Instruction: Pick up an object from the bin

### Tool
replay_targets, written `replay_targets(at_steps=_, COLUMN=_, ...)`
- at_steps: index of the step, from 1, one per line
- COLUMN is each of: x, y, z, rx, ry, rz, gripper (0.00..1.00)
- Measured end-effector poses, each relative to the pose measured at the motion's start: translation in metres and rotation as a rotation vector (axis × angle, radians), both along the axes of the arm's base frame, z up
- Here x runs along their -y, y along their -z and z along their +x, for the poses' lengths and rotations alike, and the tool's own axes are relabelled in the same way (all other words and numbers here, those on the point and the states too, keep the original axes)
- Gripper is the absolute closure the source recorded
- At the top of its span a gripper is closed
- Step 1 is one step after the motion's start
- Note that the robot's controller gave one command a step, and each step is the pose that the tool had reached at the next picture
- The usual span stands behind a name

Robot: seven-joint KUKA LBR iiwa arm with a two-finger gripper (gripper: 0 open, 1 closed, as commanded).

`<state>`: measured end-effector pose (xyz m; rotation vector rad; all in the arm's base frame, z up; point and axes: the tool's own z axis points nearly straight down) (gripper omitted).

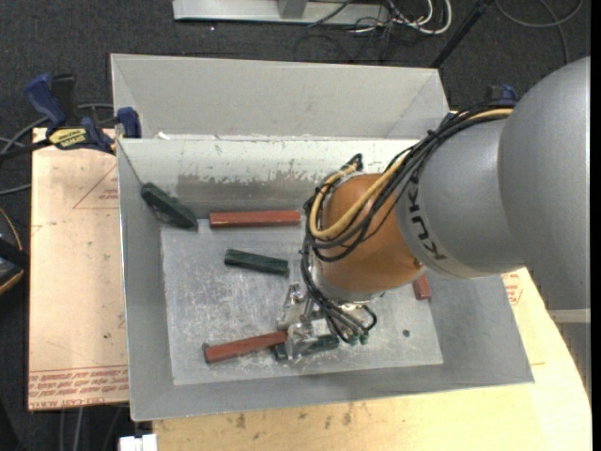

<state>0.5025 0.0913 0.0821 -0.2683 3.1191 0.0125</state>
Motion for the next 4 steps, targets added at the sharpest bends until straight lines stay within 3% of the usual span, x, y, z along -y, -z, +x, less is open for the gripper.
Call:
replay_targets(at_steps=1, x=-0.006, y=0.000, z=-0.003, rx=0.012, ry=-0.100, rz=-0.006, gripper=1.00)
replay_targets(at_steps=2, x=-0.001, y=-0.188, z=-0.009, rx=-0.012, ry=0.049, rz=-0.008, gripper=1.00)
replay_targets(at_steps=3, x=0.000, y=-0.205, z=-0.008, rx=-0.006, ry=0.066, rz=-0.007, gripper=1.00)
replay_targets(at_steps=4, x=-0.017, y=-0.066, z=0.004, rx=-0.015, ry=0.131, rz=-0.008, gripper=0.00)
